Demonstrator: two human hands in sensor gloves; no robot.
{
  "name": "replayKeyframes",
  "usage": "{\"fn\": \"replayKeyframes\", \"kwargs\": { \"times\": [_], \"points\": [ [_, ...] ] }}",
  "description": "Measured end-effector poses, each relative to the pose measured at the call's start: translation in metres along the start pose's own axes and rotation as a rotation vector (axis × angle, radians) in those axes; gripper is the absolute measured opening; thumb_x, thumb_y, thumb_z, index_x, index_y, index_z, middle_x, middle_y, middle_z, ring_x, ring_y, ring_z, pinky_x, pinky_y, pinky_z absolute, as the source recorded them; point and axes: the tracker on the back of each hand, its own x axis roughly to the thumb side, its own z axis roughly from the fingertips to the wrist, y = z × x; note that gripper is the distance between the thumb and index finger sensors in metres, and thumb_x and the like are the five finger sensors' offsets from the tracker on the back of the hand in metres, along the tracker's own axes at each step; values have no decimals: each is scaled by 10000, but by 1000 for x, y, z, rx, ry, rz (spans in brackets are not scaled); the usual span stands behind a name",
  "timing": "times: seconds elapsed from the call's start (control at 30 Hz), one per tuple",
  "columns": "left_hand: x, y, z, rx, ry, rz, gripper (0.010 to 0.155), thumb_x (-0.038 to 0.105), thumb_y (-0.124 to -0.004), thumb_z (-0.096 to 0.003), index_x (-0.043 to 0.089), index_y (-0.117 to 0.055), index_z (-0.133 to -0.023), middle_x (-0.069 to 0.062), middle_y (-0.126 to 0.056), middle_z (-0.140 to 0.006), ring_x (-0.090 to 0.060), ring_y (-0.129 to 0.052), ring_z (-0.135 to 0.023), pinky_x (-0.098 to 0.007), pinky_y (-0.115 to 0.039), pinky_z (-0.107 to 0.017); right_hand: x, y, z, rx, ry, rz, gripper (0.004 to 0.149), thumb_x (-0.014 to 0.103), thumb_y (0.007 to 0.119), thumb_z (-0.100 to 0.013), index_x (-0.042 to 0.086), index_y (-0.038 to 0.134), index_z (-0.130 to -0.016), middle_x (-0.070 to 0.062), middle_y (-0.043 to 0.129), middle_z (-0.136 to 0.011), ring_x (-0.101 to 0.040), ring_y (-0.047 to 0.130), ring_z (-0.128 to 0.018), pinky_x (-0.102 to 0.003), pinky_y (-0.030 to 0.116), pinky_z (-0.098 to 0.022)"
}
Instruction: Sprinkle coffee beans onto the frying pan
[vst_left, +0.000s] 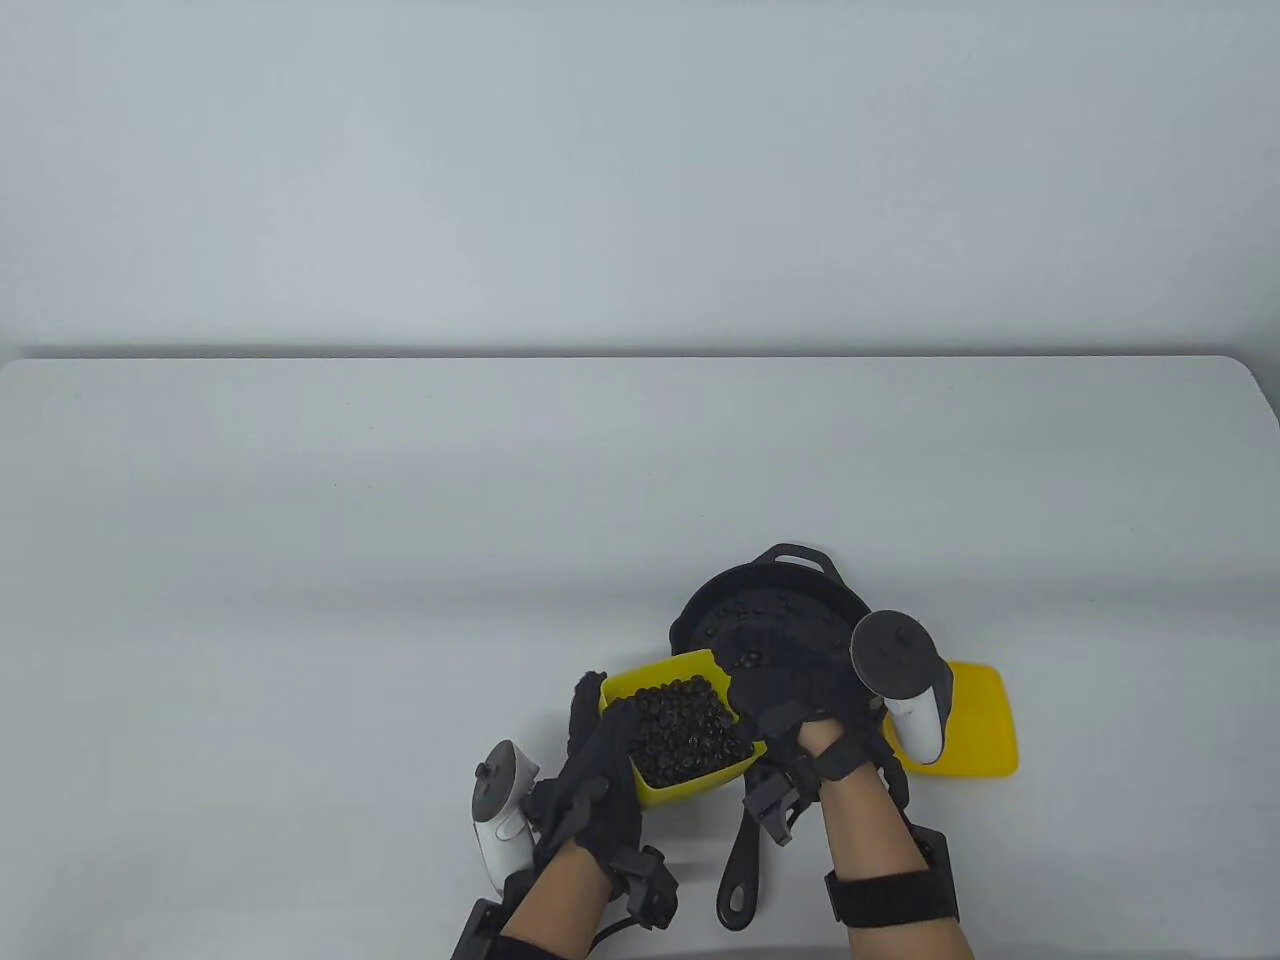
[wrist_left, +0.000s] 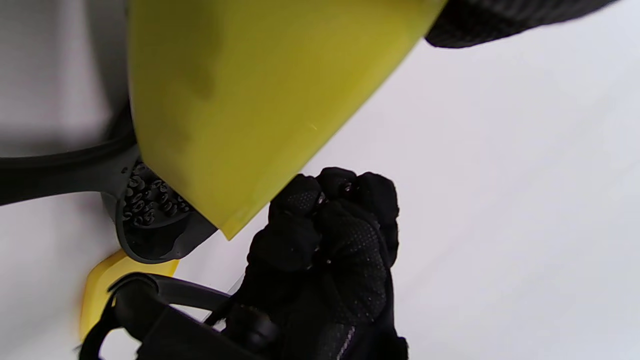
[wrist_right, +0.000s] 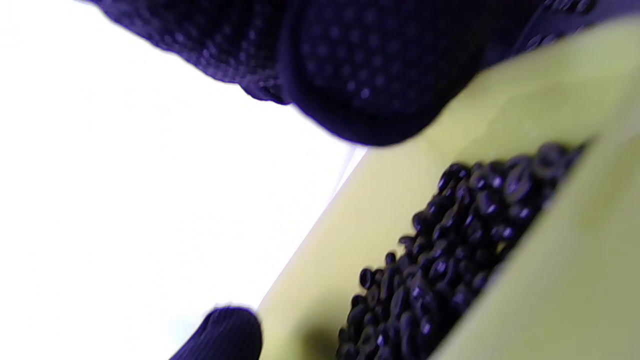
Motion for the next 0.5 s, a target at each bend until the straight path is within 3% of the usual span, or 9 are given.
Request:
{"fn": "replayKeyframes", "kwargs": {
  "times": [0.23, 0.5],
  "points": [
    [5, 8, 1, 44, -25, -3, 787, 633, -635, -553, 384, -78, -1049, -200, -336, -1035, -452, -663, -914, -478, -727, -676, -32, -19, -4, -84, 155, 3, 339, 117, 805, -502, 148, 795, -840, -209, 734, -847, -382, 935, -468, -174, 940, -185],
    [7, 12, 1, 59, -29, 3, 789, 634, -633, -553, 384, -72, -1047, -200, -330, -1035, -452, -655, -918, -478, -723, -677, -60, -20, -6, -147, 330, 125, 375, 134, 784, -520, 103, 744, -892, -265, 670, -880, -390, 918, -503, -183, 944, -219]
  ]
}}
